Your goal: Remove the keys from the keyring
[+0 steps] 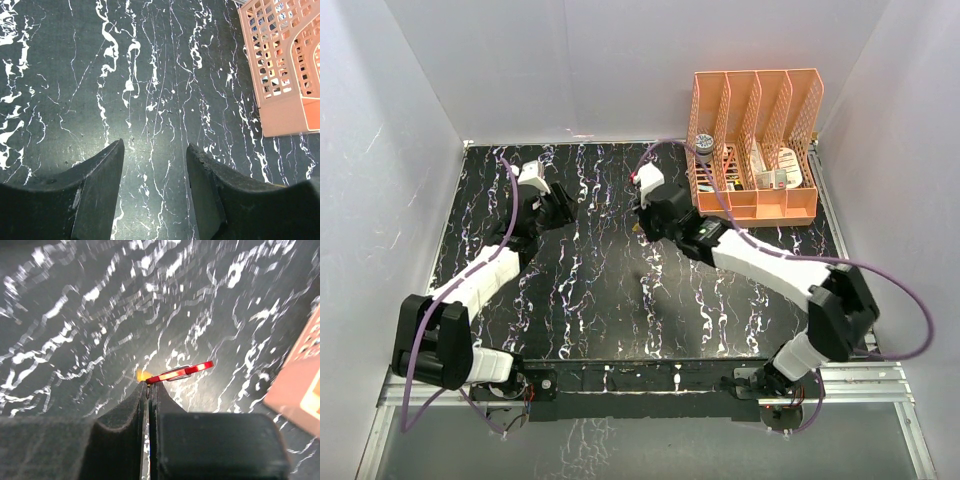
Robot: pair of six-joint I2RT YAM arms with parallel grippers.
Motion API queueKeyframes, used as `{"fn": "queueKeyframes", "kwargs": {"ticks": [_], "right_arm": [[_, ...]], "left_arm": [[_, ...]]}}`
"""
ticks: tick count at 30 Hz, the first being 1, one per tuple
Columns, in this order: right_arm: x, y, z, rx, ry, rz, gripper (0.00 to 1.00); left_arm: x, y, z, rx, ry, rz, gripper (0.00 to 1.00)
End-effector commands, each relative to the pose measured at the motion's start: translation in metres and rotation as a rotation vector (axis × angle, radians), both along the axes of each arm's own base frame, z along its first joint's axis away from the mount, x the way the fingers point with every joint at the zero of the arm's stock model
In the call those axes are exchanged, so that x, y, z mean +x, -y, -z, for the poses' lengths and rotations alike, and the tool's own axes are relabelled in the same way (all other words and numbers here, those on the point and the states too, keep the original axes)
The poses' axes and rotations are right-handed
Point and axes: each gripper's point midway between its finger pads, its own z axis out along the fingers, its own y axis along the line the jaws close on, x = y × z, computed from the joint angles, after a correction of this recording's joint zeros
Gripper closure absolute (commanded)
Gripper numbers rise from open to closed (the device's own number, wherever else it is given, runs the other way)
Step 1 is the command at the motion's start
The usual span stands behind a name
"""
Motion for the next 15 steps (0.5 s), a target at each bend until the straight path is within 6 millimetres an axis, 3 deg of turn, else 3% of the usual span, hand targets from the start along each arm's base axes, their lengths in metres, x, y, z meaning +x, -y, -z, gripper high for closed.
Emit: {"fn": "queueKeyframes", "kwargs": {"ticks": [1,8,12,15], "right_arm": [[-0.010,0.005,-0.090,0.030,0.149,-0.081,1.00],[-0.048,0.021,-0.143,0.080,0.206,-0.195,1.00],[-0.060,0.027,-0.155,0.111,0.227,-0.212,1.00],[-0.070,0.022,-0.161,0.142,0.235,-0.273,1.00]], "left_arm": [[0.012,0.012,-0.027,-0.058,0.069,0.032,0.50],[0.019,0.039,-0.045,-0.115,0.161,0.177,0.58],[0.015,0.060,-0.066,-0.159,0.258,0.309,0.61],[0.009,0.073,-0.081,-0.205,0.340,0.396,0.61]]}}
